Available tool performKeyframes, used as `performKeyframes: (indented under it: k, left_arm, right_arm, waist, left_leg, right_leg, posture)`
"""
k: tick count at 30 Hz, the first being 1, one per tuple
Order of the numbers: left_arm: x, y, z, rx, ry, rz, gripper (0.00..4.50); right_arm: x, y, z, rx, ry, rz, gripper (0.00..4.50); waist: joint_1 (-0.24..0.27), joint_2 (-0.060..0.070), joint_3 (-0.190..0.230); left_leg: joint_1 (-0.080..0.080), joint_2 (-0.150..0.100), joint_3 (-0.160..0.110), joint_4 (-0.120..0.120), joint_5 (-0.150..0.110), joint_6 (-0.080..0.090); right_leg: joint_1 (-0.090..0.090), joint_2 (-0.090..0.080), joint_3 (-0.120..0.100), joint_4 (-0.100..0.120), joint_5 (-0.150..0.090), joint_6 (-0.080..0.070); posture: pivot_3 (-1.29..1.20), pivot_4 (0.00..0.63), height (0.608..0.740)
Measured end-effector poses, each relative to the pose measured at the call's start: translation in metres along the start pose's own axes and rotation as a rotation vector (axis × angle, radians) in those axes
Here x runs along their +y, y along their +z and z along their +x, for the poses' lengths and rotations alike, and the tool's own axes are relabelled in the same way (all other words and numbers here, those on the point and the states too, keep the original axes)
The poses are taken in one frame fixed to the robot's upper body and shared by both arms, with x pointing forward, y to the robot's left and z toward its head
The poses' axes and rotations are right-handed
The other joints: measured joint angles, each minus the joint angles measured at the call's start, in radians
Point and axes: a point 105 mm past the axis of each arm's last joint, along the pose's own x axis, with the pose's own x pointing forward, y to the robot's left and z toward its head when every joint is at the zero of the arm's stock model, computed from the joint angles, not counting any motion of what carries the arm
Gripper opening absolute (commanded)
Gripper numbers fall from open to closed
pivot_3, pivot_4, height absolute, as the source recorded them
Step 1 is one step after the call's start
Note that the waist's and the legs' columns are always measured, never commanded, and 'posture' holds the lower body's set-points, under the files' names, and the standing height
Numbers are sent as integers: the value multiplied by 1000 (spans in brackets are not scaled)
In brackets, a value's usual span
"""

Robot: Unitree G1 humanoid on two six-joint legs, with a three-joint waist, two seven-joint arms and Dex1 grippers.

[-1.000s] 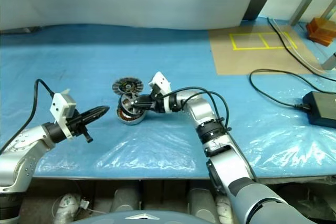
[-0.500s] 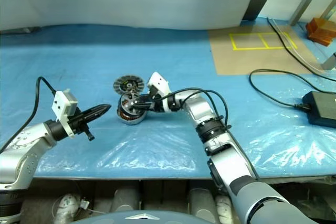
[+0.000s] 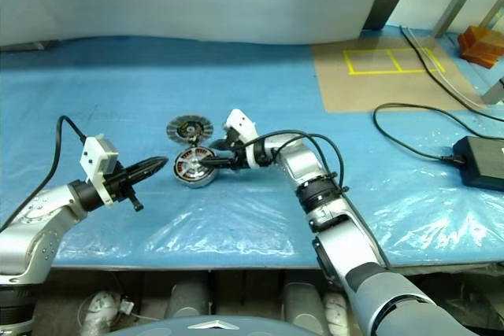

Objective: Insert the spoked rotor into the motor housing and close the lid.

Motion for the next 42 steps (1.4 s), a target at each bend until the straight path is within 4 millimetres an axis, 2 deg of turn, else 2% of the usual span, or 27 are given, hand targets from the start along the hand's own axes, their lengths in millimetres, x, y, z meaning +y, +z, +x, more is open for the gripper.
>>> performKeyframes:
  k: [2, 4, 7, 9, 14, 20, 22, 24, 29, 35, 38, 40, 42]
  left_arm:
    - [0, 0, 0, 0, 0, 0, 0]
    - [0, 1, 1, -2, 0, 2, 0]
    - [1, 2, 2, -6, 0, 5, 0]
    - [1, 2, 2, -6, 1, 5, 0]
    - [1, 0, 1, -1, 5, -1, 0]
    - [1, -1, 0, 2, 13, -3, 0]
    - [1, -1, 0, 2, 14, -3, 0]
    - [2, -1, 0, 2, 21, -4, 0]
    - [4, -2, -3, 2, 35, -6, 0]
    - [5, 0, -3, -2, 35, -3, 0]
    - [6, 1, -2, -7, 36, -1, 0]
    - [8, 5, -1, -18, 39, 2, 0]
    - [13, 7, -3, -26, 57, 1, 0]
  right_arm:
    - [4, 9, 1, -22, 23, -20, 2274]
    - [10, 16, 4, -38, 45, -31, 1643]
    - [18, 17, 13, -45, 74, -39, 563]
    - [22, 15, 20, -41, 87, -32, 31]
    - [17, 11, 33, -36, 40, -30, 31]
    - [9, 17, 48, -49, -9, -55, 31]
    - [8, 5, 51, -6, -16, -44, 31]
    - [12, -19, 50, 53, 9, -28, 31]
    - [20, -29, 47, 98, 60, -71, 31]
    - [14, -17, 42, 34, 37, 68, 31]
    - [15, 11, 28, -62, 73, 67, 31]
    - [18, 33, 11, -113, 117, 37, 31]
    - [18, 41, -4, -117, 137, 23, 31]
  waist:
    - [0, 0, 0]
    - [0, 0, 0]
    - [-1, 0, 0]
    - [-1, 0, 0]
    - [-2, 0, 0]
    - [-3, 0, 0]
    - [-3, 0, 0]
    - [0, 0, 0]
    - [-3, 0, 0]
    - [0, 1, 1]
    - [3, 1, 1]
    - [3, 1, 1]
    - [4, 0, 0]
  left_leg:
    - [0, 0, 0, 0, 0, 0]
    - [0, 0, 0, 0, 0, 0]
    - [0, 0, 0, 0, 0, 0]
    - [0, 0, 0, -1, 0, 0]
    - [0, 0, 0, -1, 0, 0]
    - [0, 0, 0, -1, 0, 0]
    - [0, 0, 0, -1, 0, 0]
    - [-1, 0, 0, -1, 0, 0]
    - [3, 0, 0, -1, 0, 0]
    - [4, 0, 0, -1, 0, 0]
    - [3, 0, 0, -1, 0, 0]
    - [3, 0, 0, -1, 0, 0]
    - [2, -1, 0, -1, 0, 0]
  right_leg:
    - [0, 0, 0, 0, 0, 0]
    - [0, 0, 0, 0, 0, 0]
    - [0, 0, 0, 0, 0, 0]
    - [0, 0, 0, 0, 0, 0]
    - [0, 0, 0, 0, 0, 0]
    - [0, 0, 0, 0, 0, 0]
    - [0, 0, 0, 0, 0, 0]
    - [0, 0, -1, -1, 0, 0]
    - [2, 0, 0, 0, 0, 0]
    - [3, -1, 0, 1, 0, 0]
    - [2, 0, 0, 0, 0, 0]
    - [2, 0, 0, -1, 0, 0]
    - [2, 0, 0, -1, 0, 1]
  posture:
    - [0, 150, 740]
    - [0, 150, 740]
    - [0, 150, 740]
    - [0, 150, 740]
    - [0, 150, 740]
    - [0, 150, 740]
    - [0, 150, 740]
    - [0, 150, 740]
    - [0, 150, 740]
    - [0, 150, 740]
    - [0, 150, 740]
    - [0, 150, 740]
    - [0, 150, 740]
